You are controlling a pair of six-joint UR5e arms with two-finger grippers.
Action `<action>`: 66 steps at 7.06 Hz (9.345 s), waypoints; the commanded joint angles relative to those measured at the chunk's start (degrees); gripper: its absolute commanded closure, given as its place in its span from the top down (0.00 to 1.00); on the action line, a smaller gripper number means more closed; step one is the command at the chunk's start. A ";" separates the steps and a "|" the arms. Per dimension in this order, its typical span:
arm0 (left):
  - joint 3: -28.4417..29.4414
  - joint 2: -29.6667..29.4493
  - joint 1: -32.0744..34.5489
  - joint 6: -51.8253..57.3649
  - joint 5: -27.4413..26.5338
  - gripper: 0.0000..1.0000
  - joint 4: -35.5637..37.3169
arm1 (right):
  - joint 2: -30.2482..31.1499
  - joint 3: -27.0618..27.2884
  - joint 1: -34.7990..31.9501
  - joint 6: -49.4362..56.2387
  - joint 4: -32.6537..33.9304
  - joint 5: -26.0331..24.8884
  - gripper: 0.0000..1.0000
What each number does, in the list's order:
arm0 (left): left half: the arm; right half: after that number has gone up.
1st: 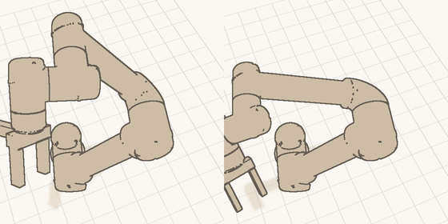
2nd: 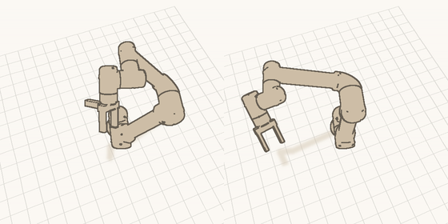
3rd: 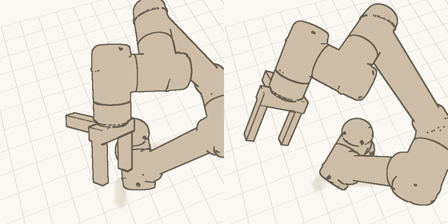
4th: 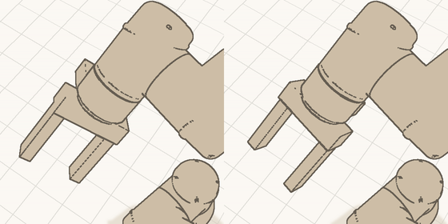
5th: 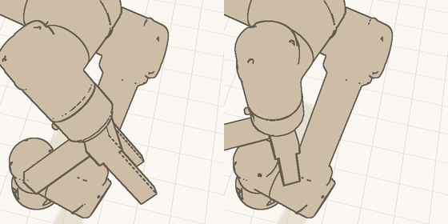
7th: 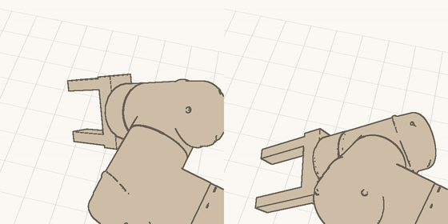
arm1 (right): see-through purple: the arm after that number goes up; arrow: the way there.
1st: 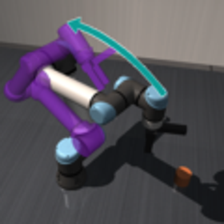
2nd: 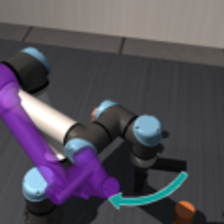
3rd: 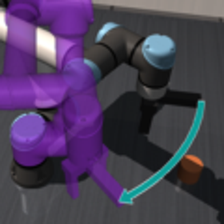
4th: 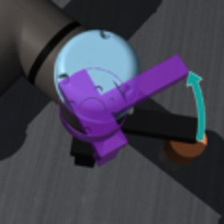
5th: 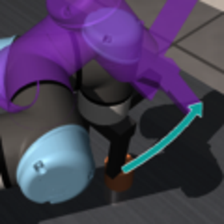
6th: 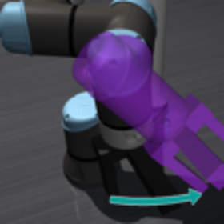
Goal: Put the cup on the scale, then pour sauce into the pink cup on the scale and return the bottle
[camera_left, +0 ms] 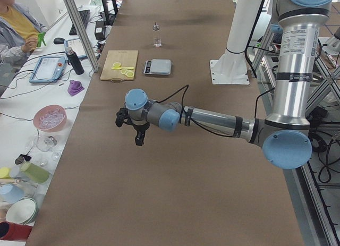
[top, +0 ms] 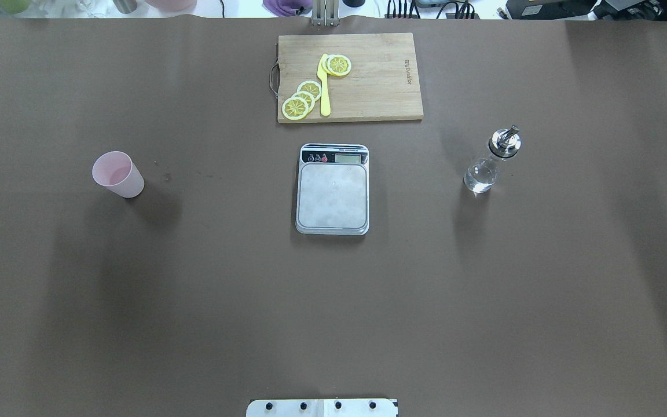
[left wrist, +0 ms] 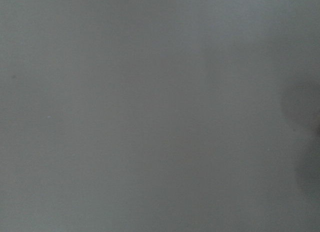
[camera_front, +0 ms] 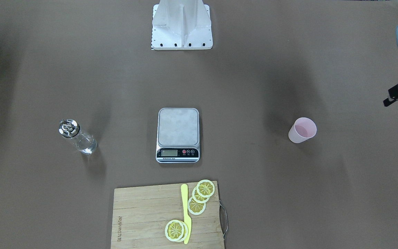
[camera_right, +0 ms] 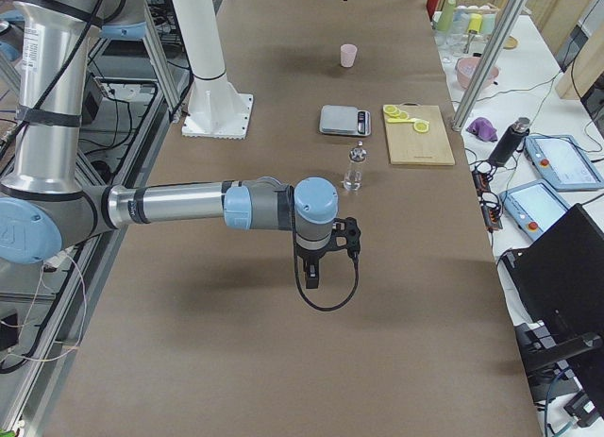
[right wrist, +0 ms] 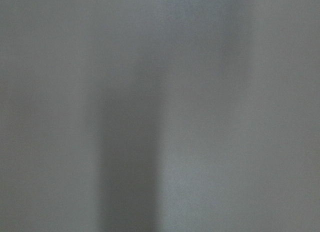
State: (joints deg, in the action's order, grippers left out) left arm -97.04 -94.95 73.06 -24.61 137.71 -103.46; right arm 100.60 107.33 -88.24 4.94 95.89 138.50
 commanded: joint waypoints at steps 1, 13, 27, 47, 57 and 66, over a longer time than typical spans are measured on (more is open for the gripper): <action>-1.04 -6.10 -9.49 -14.65 -9.06 0.97 0.61 | 0.29 0.68 0.00 0.07 0.00 0.10 1.00; 8.87 -17.02 -16.90 -14.94 -9.39 0.67 11.89 | 1.35 1.65 0.00 0.16 0.00 -0.07 1.00; 16.09 -49.01 -35.25 -38.05 -19.04 0.00 15.31 | -1.46 4.38 4.04 0.24 -4.04 -6.05 1.00; -8.52 -21.33 -11.11 -25.40 -8.07 0.98 16.10 | 2.68 -0.54 18.98 -18.56 -61.22 0.12 1.00; -4.83 -16.05 -3.11 0.09 -11.50 0.98 18.12 | -9.37 -3.71 41.40 -20.76 -65.38 -29.93 0.98; -4.83 -16.84 -2.66 0.09 -12.64 0.98 19.17 | -17.54 -27.16 47.90 -31.13 -96.50 -39.62 0.95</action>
State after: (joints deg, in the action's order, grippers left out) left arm -101.91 -111.73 70.40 -24.52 125.21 -84.29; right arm 84.45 82.74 -40.42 -26.19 1.66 99.12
